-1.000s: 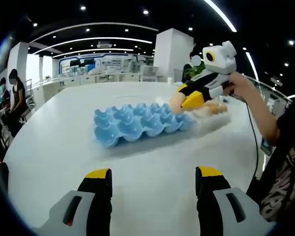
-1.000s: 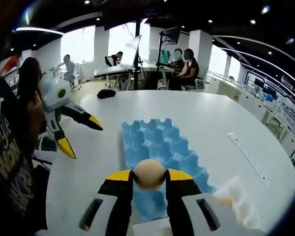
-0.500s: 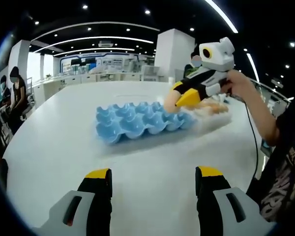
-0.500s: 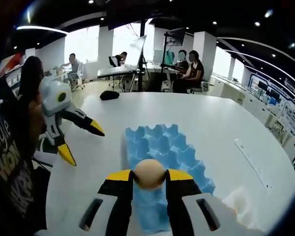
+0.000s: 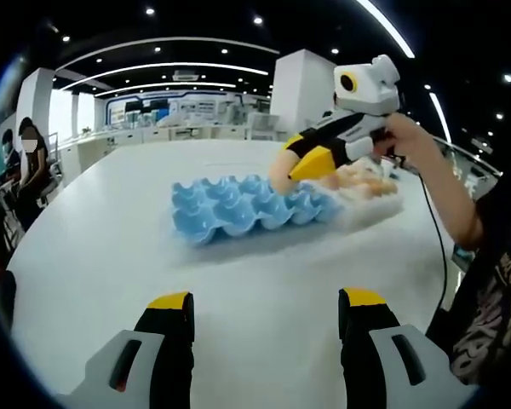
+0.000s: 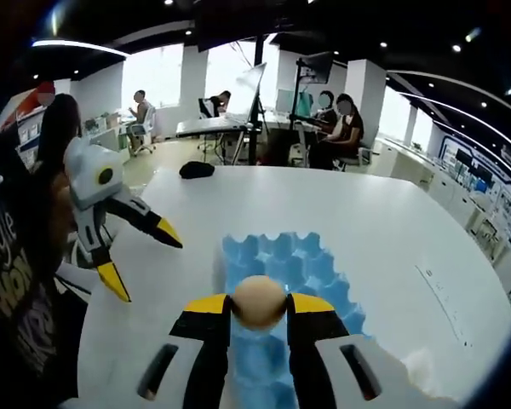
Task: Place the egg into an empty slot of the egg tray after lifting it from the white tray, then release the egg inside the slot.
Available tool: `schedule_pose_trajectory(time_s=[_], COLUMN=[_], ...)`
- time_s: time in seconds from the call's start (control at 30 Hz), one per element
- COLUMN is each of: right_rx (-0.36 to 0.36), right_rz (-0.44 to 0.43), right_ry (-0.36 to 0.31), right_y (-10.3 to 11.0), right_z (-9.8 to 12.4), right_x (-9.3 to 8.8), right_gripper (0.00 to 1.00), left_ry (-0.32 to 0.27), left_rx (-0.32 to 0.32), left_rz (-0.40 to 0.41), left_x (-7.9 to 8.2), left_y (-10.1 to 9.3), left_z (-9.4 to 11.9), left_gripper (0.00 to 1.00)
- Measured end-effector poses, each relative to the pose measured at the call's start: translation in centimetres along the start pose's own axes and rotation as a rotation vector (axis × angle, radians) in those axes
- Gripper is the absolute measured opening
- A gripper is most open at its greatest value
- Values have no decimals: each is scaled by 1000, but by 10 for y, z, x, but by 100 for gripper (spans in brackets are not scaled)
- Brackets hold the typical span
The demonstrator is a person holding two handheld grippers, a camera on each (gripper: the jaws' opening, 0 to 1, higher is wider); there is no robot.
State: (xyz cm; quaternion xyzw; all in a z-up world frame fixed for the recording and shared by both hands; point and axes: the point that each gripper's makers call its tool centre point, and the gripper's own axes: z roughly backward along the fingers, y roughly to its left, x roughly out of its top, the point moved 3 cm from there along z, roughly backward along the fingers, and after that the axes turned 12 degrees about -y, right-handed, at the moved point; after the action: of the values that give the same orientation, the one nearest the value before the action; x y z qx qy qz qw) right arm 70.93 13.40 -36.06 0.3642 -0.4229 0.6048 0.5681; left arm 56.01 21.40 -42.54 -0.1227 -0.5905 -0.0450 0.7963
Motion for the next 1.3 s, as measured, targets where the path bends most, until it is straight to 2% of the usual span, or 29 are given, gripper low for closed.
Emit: schedule_pose_trajectory(time_s=[1.3], right_rx=[104], right_rz=[0], right_ry=[-33], right_y=[28], right_z=[-63], right_x=[14], right_gripper=[27], left_ry=[15], left_rx=[33], left_rz=[5], left_x=[-4], left_y=[9], left_z=[11], left_gripper=[70])
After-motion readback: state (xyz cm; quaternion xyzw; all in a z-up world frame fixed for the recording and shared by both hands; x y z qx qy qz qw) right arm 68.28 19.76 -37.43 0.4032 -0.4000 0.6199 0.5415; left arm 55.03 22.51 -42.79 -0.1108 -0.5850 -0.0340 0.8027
